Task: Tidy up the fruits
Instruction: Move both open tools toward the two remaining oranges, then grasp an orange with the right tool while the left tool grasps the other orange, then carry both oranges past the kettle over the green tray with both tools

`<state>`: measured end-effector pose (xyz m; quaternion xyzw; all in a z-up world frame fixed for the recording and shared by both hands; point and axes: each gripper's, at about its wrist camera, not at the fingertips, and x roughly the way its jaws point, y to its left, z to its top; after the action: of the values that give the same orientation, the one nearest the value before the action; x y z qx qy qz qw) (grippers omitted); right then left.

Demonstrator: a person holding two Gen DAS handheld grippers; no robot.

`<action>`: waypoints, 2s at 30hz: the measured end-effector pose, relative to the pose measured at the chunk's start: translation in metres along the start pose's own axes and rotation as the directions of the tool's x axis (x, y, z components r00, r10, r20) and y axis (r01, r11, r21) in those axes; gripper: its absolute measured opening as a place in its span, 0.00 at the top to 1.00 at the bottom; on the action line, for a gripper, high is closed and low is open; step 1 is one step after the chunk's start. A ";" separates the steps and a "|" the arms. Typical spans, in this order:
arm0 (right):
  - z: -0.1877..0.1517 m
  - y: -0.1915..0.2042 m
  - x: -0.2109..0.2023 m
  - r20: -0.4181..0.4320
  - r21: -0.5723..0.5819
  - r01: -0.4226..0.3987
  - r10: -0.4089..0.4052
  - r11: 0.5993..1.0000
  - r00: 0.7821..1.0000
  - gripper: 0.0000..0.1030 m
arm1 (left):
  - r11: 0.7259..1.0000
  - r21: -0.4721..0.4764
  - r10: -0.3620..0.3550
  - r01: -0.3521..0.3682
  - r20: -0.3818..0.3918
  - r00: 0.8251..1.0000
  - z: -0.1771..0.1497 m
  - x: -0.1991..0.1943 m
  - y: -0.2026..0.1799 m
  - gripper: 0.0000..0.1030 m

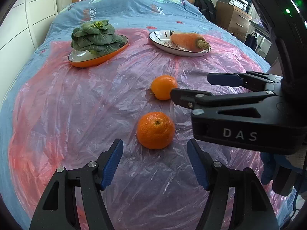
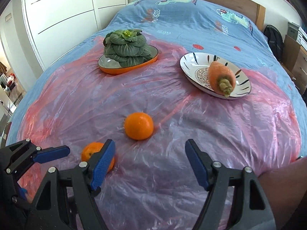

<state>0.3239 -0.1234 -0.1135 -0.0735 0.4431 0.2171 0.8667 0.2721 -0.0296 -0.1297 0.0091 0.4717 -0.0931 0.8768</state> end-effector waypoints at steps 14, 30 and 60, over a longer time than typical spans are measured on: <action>0.011 0.002 0.052 -0.043 0.015 -0.084 0.085 0.996 0.995 0.56 | 0.999 -0.006 -0.044 0.044 -0.015 0.999 0.004 0.026 0.009 0.62; 0.008 -0.011 0.038 0.021 0.080 -0.165 0.164 0.983 0.986 0.58 | 0.999 -0.013 -0.046 0.046 0.029 0.999 0.001 0.017 0.011 0.63; -0.100 -0.028 -0.206 0.280 0.222 -0.469 0.405 0.855 0.870 0.57 | 0.976 -0.086 -0.180 0.199 0.187 0.966 -0.041 -0.126 0.000 0.63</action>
<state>0.1564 -0.2446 -0.0103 0.1790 0.3742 0.3508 0.8396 0.1708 -0.0059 -0.0483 -0.0903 0.3944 -0.1521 0.9018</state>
